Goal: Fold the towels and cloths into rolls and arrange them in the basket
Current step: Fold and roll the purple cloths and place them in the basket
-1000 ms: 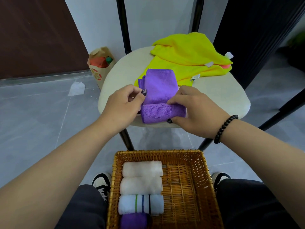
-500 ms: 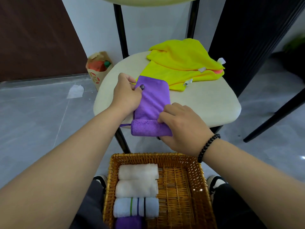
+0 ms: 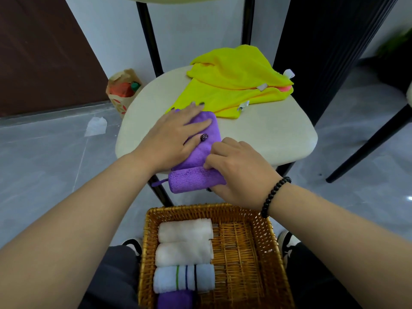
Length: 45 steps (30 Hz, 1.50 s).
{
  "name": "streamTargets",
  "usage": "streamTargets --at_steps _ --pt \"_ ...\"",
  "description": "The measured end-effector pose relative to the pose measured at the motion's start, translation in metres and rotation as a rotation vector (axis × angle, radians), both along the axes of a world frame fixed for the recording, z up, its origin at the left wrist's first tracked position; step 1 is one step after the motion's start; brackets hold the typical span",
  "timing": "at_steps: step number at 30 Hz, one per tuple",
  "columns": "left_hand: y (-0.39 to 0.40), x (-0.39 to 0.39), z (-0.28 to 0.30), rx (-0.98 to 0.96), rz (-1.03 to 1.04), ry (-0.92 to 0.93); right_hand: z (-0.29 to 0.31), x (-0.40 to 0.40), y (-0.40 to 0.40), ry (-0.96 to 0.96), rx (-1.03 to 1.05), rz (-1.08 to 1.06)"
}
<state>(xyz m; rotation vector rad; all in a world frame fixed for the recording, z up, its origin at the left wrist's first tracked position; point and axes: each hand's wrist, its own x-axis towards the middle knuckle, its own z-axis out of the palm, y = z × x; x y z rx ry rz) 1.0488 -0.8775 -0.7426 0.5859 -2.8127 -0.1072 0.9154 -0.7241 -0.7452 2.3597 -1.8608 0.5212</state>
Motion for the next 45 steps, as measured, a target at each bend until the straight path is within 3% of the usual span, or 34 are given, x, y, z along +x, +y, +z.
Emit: streamTargets --at_steps 3,10,14,18,22,25,27,34,40,45 --pt "-0.002 0.005 -0.008 0.132 0.055 -0.126 0.000 0.000 0.002 -0.015 0.017 -0.008" --pt "-0.003 0.004 -0.009 0.108 0.116 -0.199 0.006 -0.003 0.001 -0.057 0.124 -0.021" --pt "-0.001 0.010 -0.002 0.302 0.211 0.002 0.008 -0.005 0.001 -0.089 0.156 -0.035" --pt "0.018 0.030 0.017 0.203 0.196 0.163 0.011 -0.006 -0.003 -0.203 0.217 -0.114" --pt "0.053 0.045 0.029 0.324 0.165 -0.053 0.019 -0.008 -0.011 -0.334 0.283 -0.157" --pt "0.063 0.053 0.022 0.303 0.165 -0.229 0.023 -0.010 -0.014 -0.522 0.300 -0.177" --pt "0.066 0.057 0.018 0.265 0.172 -0.250 0.025 -0.010 -0.015 -0.538 0.308 -0.181" --pt "0.076 0.058 0.019 0.226 0.264 -0.201 0.028 -0.010 -0.016 -0.429 0.276 -0.171" --pt "0.072 0.042 0.040 0.156 0.284 -0.188 0.024 -0.013 -0.021 -0.484 0.240 -0.229" --pt "0.061 0.040 0.050 0.222 0.308 -0.196 0.023 -0.010 -0.021 -0.428 -0.014 -0.204"
